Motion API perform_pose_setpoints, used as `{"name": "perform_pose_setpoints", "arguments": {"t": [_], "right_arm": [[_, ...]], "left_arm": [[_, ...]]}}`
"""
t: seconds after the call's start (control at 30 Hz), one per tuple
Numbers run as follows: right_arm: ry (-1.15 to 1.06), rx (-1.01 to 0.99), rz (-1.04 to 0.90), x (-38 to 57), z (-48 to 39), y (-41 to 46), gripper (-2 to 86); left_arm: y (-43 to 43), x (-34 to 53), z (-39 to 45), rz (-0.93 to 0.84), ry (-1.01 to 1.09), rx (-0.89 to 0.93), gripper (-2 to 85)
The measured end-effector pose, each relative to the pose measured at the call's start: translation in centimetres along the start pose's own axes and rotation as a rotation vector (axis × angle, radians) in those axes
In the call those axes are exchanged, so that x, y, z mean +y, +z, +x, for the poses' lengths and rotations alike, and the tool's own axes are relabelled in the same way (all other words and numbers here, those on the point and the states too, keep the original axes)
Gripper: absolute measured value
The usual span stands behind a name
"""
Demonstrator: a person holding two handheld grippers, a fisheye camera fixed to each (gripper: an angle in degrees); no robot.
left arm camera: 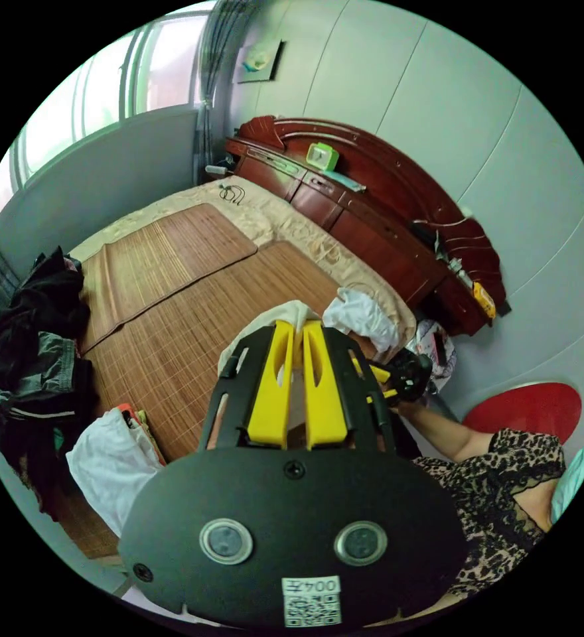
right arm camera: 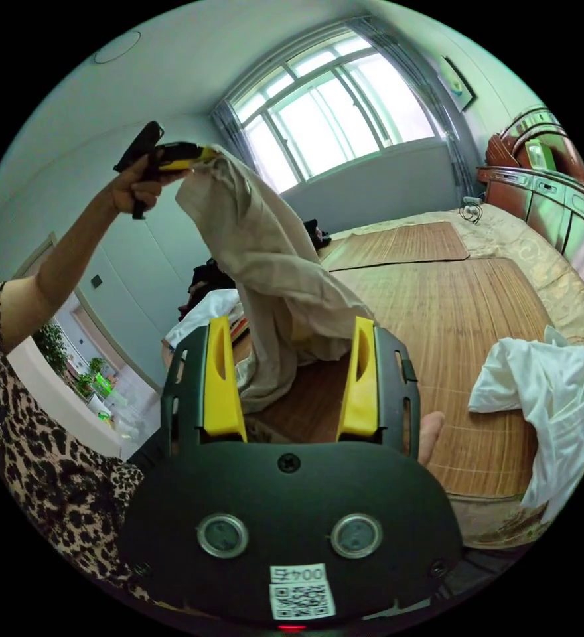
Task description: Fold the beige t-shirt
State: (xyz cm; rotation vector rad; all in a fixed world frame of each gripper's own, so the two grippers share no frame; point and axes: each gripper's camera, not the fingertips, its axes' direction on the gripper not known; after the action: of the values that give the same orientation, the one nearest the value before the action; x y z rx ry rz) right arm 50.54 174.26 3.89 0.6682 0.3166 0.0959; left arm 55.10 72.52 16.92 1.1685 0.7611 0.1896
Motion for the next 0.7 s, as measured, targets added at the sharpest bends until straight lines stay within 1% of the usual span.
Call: {"name": "perform_pose_setpoints", "arguments": {"t": [0.17, 0.33, 0.53, 0.63, 0.7], "right_arm": [[-0.049, 0.022, 0.014, -2.1, -1.9, 0.8, 27.0], [-0.153, 0.105, 0.026, -5.1, -3.9, 0.8, 26.9], [-0.203, 0.149, 0.008, -6.0, -4.9, 1.3, 22.2], [-0.226, 0.186, -0.015, -5.8, -5.0, 2.5, 15.0], [-0.229, 0.209, -0.075, -6.5, -4.6, 3.4, 3.0]], "left_arm": [[-5.9, 0.2, -0.5, 0.094, 0.005, 0.003, 2.9], [-8.7, 1.3, -1.2, 0.138, 0.027, 0.01, 3.0], [-9.7, 3.0, -3.0, 0.138, 0.022, 0.033, 3.0], [-9.9, 3.7, -4.2, 0.133, 0.019, 0.031, 3.1], [-10.0, 4.1, -5.2, 0.128, 0.012, 0.031, 3.2]]}}
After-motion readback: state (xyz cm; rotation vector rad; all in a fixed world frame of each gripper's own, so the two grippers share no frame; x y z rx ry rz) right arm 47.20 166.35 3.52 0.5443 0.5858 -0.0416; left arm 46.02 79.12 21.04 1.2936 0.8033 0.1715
